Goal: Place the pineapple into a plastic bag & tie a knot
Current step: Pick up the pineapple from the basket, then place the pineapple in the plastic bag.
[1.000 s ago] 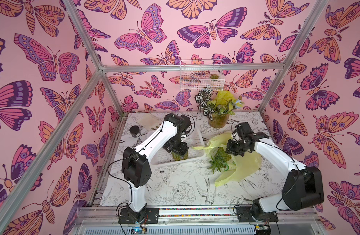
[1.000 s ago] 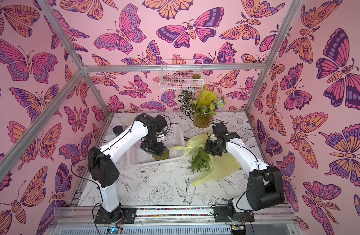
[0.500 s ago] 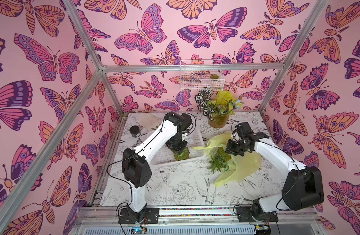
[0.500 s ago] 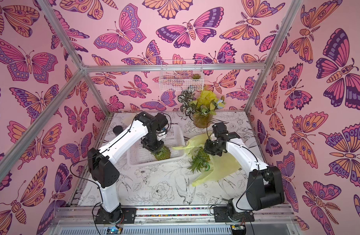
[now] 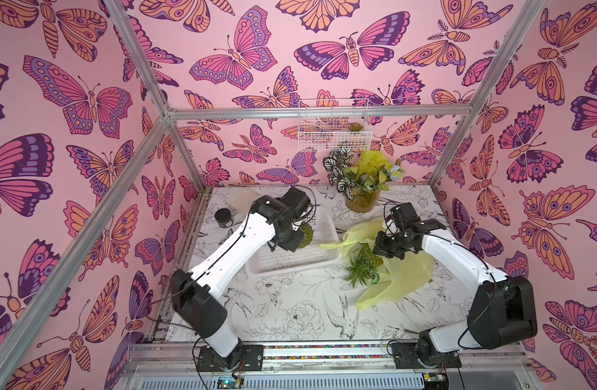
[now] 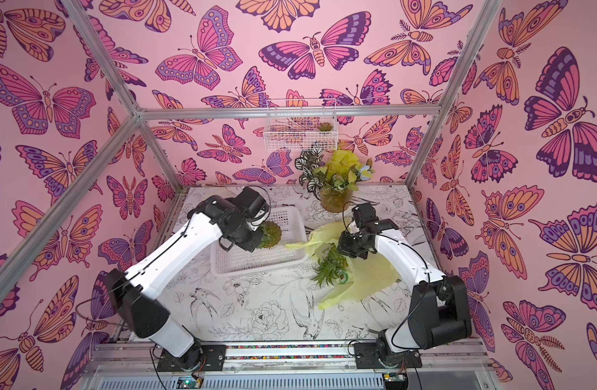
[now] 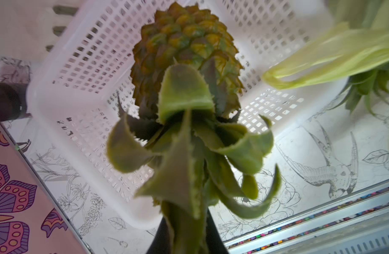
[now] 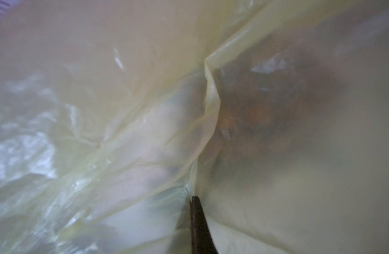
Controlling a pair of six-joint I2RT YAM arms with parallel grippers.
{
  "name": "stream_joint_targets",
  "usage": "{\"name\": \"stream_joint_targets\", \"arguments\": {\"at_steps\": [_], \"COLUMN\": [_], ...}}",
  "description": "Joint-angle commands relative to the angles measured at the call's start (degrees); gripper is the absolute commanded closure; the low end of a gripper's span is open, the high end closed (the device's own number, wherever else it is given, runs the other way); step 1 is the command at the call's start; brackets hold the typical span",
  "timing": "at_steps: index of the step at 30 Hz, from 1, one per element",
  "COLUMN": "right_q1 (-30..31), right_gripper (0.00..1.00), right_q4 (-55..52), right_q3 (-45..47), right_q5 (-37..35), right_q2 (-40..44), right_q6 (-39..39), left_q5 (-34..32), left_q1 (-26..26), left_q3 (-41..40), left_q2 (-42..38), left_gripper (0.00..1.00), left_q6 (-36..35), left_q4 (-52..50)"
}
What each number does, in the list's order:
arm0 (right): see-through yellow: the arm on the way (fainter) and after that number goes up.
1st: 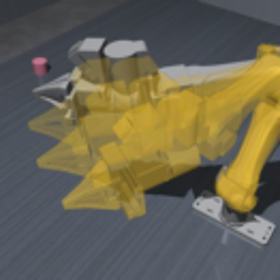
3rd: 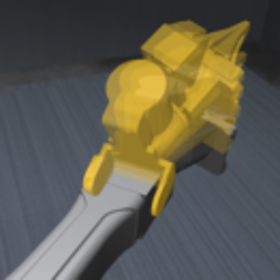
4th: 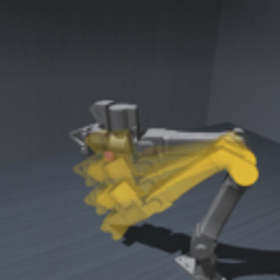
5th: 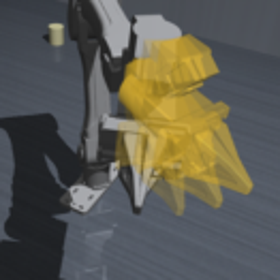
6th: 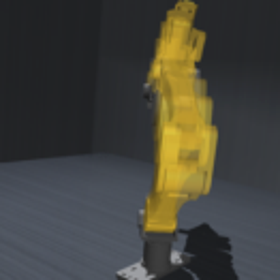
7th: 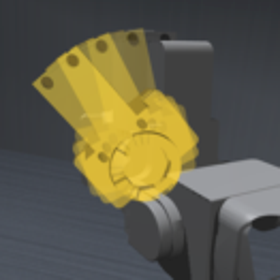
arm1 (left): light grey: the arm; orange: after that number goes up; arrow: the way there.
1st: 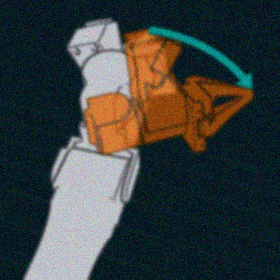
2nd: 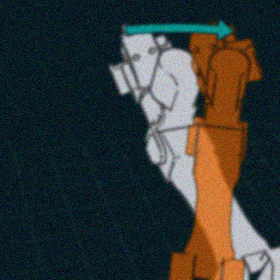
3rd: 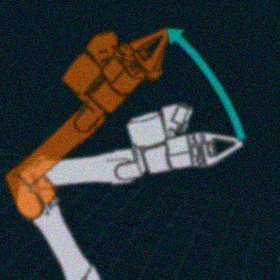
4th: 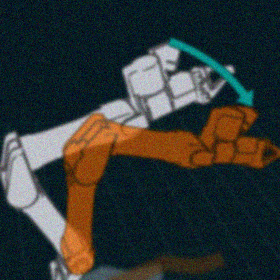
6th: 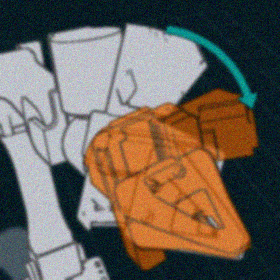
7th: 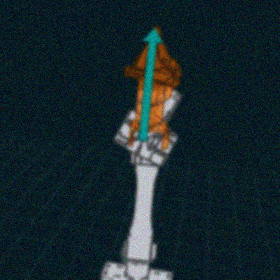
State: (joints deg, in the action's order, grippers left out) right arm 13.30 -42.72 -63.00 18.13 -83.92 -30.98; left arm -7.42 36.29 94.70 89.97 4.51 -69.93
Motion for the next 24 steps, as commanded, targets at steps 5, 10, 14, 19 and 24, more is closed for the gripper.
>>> {"name": "stream_joint_targets", "arguments": {"at_steps": [5,10,14,19,24], "right_q1": [-0.1,-0.1,-0.1,-0.1,-0.1], "right_gripper": [1.0,1.0,1.0,1.0,1.0], "right_q4": [-1.1,-2.0,-3.2,-4.3,-1.9], "right_q3": [-3.6,-5.6,-6.7,-6.8,-6.0], "right_q5": [1.6,1.4,0.3,-0.8,-1.0], "right_q2": [-1.2,-2.6,-2.8,-0.8,3.2], "right_q6": [0.5,0.2,0.4,0.2,-1.4], "left_q5": [9.6,23.1,29.7,29.6,25.9], "left_q1": [0.2,2.3,6.9,12.8,16.6], "left_q3": [-9.1,-17.4,-25.3,-33.6,-39.1], "left_q2": [-16.4,-30.2,-35.6,-33.0,-25.2], "left_gripper": [1.0,1.0,1.0,1.0,1.0], "left_q6": [3.8,3.3,4.7,5.3,4.9], "left_q4": [11.3,14.9,22.6,40.1,57.6]}}
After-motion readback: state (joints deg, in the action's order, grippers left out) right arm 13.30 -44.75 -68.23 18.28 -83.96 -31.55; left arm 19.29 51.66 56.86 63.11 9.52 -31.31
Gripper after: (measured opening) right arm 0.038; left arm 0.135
